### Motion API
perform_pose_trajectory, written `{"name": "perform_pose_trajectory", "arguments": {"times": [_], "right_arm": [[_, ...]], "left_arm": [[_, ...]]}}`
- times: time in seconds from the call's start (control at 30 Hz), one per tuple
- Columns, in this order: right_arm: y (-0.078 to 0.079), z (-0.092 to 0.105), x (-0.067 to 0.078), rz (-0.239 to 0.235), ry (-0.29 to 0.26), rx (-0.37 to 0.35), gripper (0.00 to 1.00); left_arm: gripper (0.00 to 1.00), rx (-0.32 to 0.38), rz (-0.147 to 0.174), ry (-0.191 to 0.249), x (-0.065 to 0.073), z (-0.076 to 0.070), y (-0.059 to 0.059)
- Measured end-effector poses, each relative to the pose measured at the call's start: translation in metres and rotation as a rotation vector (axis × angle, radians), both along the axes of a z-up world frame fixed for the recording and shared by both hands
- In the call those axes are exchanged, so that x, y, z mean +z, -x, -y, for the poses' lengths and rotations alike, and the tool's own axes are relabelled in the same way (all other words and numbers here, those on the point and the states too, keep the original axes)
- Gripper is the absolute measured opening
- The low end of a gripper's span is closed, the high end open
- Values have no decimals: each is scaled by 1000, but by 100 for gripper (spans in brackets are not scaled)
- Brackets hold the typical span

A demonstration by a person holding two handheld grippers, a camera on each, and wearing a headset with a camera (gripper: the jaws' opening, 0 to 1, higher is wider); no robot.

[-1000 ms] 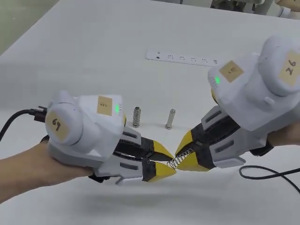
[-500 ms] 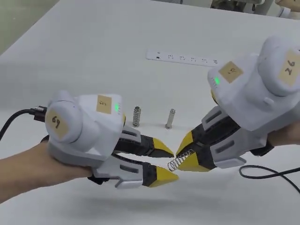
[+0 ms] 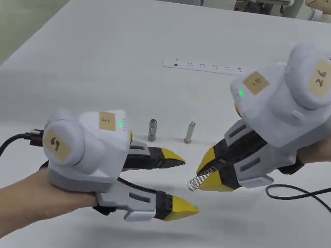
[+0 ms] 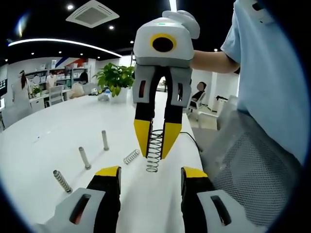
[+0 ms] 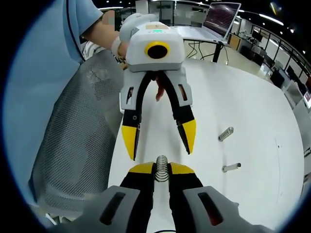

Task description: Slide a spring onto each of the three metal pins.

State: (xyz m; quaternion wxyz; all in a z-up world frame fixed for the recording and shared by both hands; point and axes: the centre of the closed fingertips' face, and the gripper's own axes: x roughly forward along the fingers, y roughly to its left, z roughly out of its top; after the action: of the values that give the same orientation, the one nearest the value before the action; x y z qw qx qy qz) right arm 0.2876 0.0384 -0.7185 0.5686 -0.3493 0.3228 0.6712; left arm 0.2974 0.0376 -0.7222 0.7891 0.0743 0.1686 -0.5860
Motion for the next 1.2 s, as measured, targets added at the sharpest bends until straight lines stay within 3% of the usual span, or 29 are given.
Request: {"name": "perform_pose_trajectory", "arguments": {"times": [0.27,0.53,0.9,1.2], "right_arm": [[-2,-1,0,0,-1,5,8],[-6,0,-1,3,4,7,8],[-27,4,0,25,26,19,8],[-48,3,6,55,60,35,8]], "left_arm": [[57,79,-18,18,0,-12,-7],[68,142,-31,-5,-7,-25,-13],[85,254,-27,-7,-10,-42,-24],[88,292,-43,-4,-16,-48,-26]]}}
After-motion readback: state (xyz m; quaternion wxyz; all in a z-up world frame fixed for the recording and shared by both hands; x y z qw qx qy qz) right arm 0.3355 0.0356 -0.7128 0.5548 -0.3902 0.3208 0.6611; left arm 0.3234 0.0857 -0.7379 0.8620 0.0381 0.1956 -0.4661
